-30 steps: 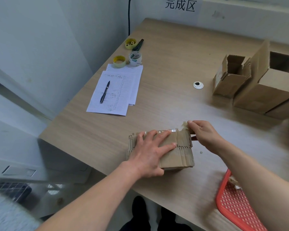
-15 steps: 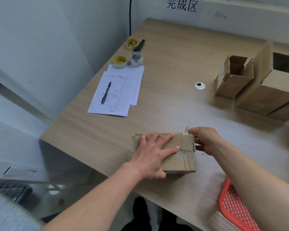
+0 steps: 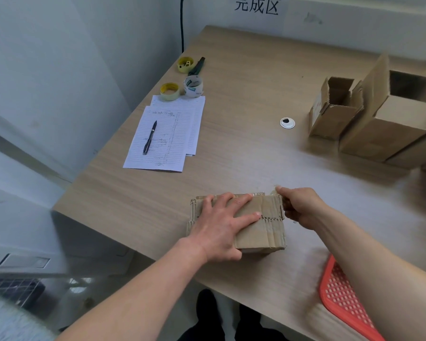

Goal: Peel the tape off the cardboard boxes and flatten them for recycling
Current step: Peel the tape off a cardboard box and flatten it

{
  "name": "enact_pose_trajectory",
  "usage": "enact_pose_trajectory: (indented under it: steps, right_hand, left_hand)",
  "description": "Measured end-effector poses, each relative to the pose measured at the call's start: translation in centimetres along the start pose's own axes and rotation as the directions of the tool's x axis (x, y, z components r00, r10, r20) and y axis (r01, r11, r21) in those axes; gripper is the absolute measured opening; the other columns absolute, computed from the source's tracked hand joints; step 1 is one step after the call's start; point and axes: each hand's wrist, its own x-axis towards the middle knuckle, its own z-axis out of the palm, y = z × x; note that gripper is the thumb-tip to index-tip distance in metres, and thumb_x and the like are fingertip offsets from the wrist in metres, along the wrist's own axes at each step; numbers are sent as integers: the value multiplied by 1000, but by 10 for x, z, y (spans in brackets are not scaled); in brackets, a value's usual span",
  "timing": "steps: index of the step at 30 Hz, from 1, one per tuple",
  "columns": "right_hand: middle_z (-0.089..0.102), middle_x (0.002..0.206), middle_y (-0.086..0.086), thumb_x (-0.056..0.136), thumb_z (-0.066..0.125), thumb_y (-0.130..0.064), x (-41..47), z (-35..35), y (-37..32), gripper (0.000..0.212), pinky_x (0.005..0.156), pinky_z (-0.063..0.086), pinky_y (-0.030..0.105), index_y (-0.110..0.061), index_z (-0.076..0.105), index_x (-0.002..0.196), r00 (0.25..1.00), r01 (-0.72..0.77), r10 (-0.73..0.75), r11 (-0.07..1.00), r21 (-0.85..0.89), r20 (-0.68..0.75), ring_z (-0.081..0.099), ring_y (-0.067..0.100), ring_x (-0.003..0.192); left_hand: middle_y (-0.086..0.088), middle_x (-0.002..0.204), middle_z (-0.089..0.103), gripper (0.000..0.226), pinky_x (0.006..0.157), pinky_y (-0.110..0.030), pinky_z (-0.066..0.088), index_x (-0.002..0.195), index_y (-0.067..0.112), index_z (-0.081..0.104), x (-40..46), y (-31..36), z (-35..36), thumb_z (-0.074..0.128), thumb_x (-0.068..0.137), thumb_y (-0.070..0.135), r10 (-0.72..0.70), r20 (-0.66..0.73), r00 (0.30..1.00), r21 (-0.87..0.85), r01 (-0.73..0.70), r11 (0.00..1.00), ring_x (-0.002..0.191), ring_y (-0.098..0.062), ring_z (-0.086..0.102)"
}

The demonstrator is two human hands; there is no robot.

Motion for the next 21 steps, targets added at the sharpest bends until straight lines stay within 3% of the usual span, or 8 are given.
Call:
enact_pose_trajectory:
  steps: [3,6,10,14,18,21]
  right_hand:
    - [55,61,6,97,65,-24,-1,-1,15,22,39,46,21,-6,61,84,987,-44,93,942,332,-133,49,14,50]
    - [65,77,12,99,61,-16,-9,-13,24,7,40,48,20,-10,60,98,975,59,37,906,419,-217,60,14,57]
    - [69,86,10,94,65,-17,-26,-49,32,6,48,45,24,-16,61,90,919,264,-157,926,269,-362,65,16,64]
    - [65,81,9,91,71,-13,-47,-98,44,14,58,50,28,-13,62,80,851,355,-191,895,269,-489,63,18,71]
    - [67,71,9,83,79,-17,-63,-137,78,18,74,57,45,-15,65,71,770,358,-192,920,163,-609,64,23,69]
    - [70,72,8,81,80,-28,-67,-144,107,21,73,54,43,-14,65,73,715,271,-230,962,-41,-660,65,24,67]
  left_hand:
    - [7,163,7,94,110,-54,16,149,47,29,-1,1,-1,73,65,53,1,-2,1000,-2,-1,1000,141,-29,16]
    - [7,163,7,93,110,-53,18,149,47,29,2,1,-3,72,66,53,14,-1,1000,4,-14,1000,141,-28,16]
    - [7,163,7,92,109,-53,20,149,47,28,22,17,-7,71,67,54,77,5,997,6,-77,997,141,-28,16]
    - [6,163,9,92,108,-51,21,149,46,29,48,43,-11,70,68,54,157,6,988,10,-157,987,139,-28,17]
    - [7,163,10,92,109,-52,20,149,46,30,68,68,-10,70,66,54,211,16,977,9,-211,977,138,-27,20]
    - [8,163,10,93,110,-54,20,148,48,30,77,79,-9,68,64,56,211,17,977,11,-211,977,139,-27,20]
